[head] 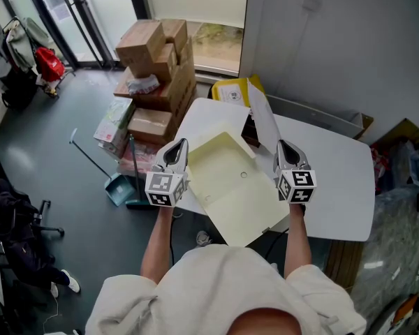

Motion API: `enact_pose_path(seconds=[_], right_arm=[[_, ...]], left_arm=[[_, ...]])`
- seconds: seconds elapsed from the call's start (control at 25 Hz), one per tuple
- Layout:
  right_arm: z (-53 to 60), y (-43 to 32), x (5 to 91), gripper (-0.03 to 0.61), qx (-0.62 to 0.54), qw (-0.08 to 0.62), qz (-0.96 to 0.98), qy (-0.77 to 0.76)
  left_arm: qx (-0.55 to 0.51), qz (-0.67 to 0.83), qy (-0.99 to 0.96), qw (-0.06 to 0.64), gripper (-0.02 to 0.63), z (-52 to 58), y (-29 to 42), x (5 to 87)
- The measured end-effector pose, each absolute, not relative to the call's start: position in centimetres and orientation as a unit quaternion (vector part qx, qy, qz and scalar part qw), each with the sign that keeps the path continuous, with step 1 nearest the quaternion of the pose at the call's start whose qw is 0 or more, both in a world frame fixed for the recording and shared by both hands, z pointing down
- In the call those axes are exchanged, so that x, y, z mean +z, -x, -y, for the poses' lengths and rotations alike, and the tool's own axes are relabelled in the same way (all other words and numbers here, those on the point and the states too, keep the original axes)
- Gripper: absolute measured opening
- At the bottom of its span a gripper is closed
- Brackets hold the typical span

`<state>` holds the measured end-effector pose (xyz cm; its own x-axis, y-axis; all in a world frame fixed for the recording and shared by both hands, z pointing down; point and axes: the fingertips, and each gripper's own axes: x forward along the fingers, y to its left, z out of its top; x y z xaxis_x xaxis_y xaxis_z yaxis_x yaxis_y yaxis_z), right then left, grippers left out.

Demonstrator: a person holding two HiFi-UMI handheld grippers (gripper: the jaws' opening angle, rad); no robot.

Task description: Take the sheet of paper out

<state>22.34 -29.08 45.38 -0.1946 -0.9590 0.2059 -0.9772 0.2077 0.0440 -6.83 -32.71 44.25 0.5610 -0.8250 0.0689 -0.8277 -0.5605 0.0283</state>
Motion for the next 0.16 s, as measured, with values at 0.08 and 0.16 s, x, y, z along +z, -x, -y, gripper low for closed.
enact_pose_path(seconds=[0.08,0.16], right_arm=[[29.06,-22.32,45.39,0.003,0.048,0.094,0.772,-0.627],[29.04,-22.33,45.40,0.003,0.048,0.095,0.772,-0.626]], left_arm=[[0.023,0.468,-0.883,0.028,0.003,32.69,6.79,44.23],[0.023,0.468,-0.883,0.028,0.002,32.66,6.77,44.21]])
